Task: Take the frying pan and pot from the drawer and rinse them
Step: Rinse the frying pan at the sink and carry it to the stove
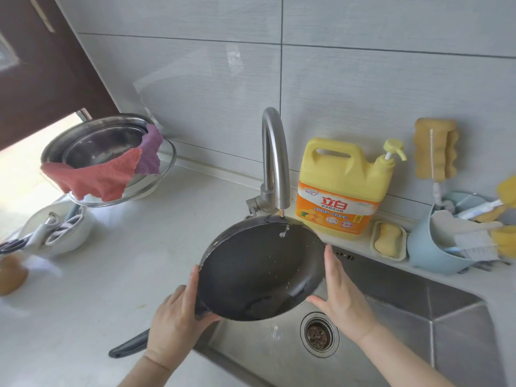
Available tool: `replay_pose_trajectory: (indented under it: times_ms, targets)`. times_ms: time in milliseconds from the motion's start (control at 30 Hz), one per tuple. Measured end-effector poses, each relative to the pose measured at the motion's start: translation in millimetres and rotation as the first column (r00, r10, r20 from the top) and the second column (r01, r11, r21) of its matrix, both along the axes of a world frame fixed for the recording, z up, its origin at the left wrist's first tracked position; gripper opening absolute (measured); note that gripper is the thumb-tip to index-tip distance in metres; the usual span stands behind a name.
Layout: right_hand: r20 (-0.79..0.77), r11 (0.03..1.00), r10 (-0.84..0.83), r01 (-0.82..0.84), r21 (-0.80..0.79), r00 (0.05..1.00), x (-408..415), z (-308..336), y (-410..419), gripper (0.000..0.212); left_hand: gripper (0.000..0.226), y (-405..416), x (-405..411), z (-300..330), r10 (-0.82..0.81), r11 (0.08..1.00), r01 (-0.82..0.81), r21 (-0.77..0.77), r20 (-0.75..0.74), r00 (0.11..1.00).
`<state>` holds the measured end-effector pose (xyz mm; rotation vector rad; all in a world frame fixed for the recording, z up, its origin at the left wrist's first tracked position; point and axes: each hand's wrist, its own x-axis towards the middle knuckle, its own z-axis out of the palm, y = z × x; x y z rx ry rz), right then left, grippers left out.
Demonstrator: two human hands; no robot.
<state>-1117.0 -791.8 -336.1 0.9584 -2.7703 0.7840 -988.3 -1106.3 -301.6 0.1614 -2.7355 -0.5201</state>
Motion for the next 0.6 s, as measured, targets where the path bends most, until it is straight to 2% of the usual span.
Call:
replay_pose_trajectory:
  times_ms: [200,300,467,600]
  targets:
    - [-0.011,0.998,0.013,-0.012,0.062,1.0,7.3,6.2,-15.2,0.128,0.094,0.2,15.4,-4.2,0.009,0.998,-0.011,-0.066,-0.029,1.0]
    - [0.019,0.999,-0.002,0.002,0.042,1.0,7.4,3.9,-5.1,0.137,0.094,8.6,9.1,-7.1,-0.002,0.997,0.0,-0.079,-0.034,0.999]
    - [0.034,0.994,-0.102,0.103,-0.032,0.994,3.3,-0.4,36.1,0.144,0.1,35.8,-16.5,-6.5,-0.098,0.991,0.098,-0.087,0.002,0.995]
    - [0.102,0.984,-0.157,0.164,-0.071,0.982,0.0,3.3,72.6,0.142,0.096,62.1,-43.8,-1.8,-0.212,0.969,0.209,-0.133,-0.013,0.977]
